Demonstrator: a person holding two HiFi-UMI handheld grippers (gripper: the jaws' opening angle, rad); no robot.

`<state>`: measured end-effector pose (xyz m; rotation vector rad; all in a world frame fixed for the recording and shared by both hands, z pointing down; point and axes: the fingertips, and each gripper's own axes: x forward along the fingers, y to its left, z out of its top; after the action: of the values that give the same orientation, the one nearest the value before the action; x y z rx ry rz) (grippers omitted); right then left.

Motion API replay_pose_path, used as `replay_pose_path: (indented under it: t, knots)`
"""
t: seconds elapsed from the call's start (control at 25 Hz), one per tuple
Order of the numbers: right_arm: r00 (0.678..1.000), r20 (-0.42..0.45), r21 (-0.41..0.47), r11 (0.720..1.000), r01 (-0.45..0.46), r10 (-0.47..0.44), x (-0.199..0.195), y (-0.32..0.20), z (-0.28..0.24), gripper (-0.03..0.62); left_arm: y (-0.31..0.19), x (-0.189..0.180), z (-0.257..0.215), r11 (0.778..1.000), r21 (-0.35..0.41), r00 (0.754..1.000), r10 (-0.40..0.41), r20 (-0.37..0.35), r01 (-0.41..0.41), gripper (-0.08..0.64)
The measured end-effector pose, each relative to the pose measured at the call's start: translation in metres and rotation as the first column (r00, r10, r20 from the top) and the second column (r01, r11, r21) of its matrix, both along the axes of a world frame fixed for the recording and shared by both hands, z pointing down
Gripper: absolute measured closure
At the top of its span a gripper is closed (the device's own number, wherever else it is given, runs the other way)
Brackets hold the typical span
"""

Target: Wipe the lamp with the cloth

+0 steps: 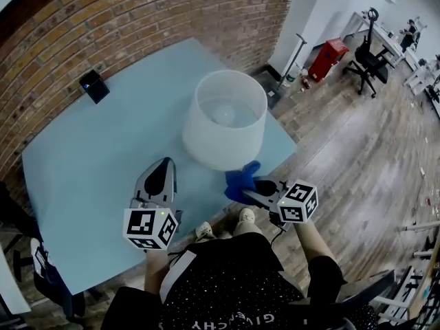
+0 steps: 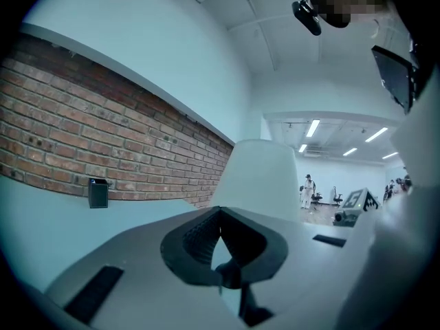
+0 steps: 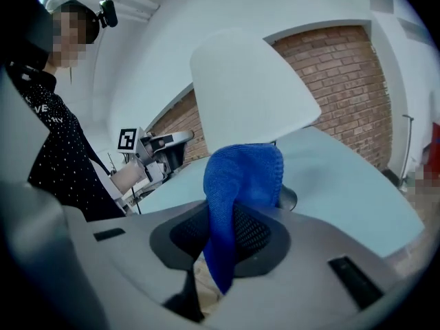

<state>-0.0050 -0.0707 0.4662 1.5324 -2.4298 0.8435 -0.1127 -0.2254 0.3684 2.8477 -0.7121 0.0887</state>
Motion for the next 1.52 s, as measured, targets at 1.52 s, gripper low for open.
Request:
replay_pose_path:
  t: [1.52]
  knots:
    - [0.874,-0.482,0.366,0.919,0.144,0.055,-0.003,-0.134,0.069,0.517,0.109,-0.066,0.113,0.854,-0.048,0.856,-0.517,0.017,0.518,0.551]
